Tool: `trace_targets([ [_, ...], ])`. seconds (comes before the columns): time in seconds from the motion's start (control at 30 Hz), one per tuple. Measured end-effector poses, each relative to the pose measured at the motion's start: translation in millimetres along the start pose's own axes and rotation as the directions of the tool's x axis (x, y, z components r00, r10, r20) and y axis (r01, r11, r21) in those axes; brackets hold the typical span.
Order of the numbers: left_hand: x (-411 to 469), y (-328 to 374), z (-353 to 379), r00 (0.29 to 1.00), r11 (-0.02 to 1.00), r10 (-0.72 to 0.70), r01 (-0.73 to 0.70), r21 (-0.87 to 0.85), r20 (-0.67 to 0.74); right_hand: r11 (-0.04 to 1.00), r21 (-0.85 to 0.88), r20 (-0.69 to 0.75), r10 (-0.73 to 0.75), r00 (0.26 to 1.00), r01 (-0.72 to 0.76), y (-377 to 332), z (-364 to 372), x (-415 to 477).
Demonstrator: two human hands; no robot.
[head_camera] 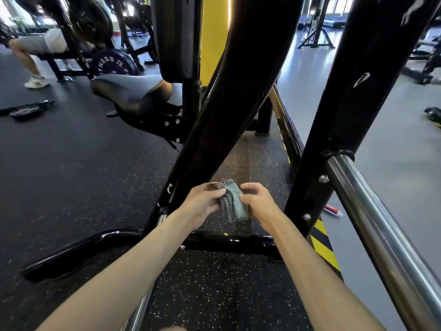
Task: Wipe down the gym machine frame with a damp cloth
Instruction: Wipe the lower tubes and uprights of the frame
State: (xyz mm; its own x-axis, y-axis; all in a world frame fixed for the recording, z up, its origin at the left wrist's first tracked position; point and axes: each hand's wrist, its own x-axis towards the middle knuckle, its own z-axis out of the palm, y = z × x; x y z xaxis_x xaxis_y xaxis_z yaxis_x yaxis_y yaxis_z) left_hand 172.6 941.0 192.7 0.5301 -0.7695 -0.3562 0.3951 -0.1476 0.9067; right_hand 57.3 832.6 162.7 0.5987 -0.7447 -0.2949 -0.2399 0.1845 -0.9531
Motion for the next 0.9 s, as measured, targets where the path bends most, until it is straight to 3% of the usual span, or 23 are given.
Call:
trace_targets([
  [0.13,2,-7,0,1.000,0.999,0.005,-0.004,0.046,-0.011,0.994,0.099,0.100,0.045,0.994,-0.055,4,4,-4],
  [0.3,-1,-9,-1,0.998,0.987,0.023,-0.032,0.159,0.058,0.999,0.041,0.171,0.019,0.985,-0.027,12,7,-8],
  [0.37,-2,-10,-4,0.985,0.978,0.036,-0.070,0.199,0.170,0.976,0.204,0.239,0.020,0.971,-0.071,15,8,-12],
  [0.43,-3,-12,-6,0.969,0.970,0.055,-0.109,0.218,0.241,0.886,0.420,0.326,0.053,0.944,-0.195,18,8,-16],
  [0.53,-4,-16,-5,0.965,0.869,0.177,-0.245,0.429,0.192,0.760,0.571,0.364,0.103,0.926,-0.310,20,6,-19],
  [0.7,-3,-31,-6,0.952,0.652,0.221,-0.307,0.693,0.214,0.719,0.600,0.343,0.165,0.925,-0.351,25,10,-15],
  [0.9,-2,-50,0,0.955,0.650,0.266,-0.280,0.707,0.135,0.740,0.565,0.412,0.130,0.902,-0.364,28,16,-19],
])
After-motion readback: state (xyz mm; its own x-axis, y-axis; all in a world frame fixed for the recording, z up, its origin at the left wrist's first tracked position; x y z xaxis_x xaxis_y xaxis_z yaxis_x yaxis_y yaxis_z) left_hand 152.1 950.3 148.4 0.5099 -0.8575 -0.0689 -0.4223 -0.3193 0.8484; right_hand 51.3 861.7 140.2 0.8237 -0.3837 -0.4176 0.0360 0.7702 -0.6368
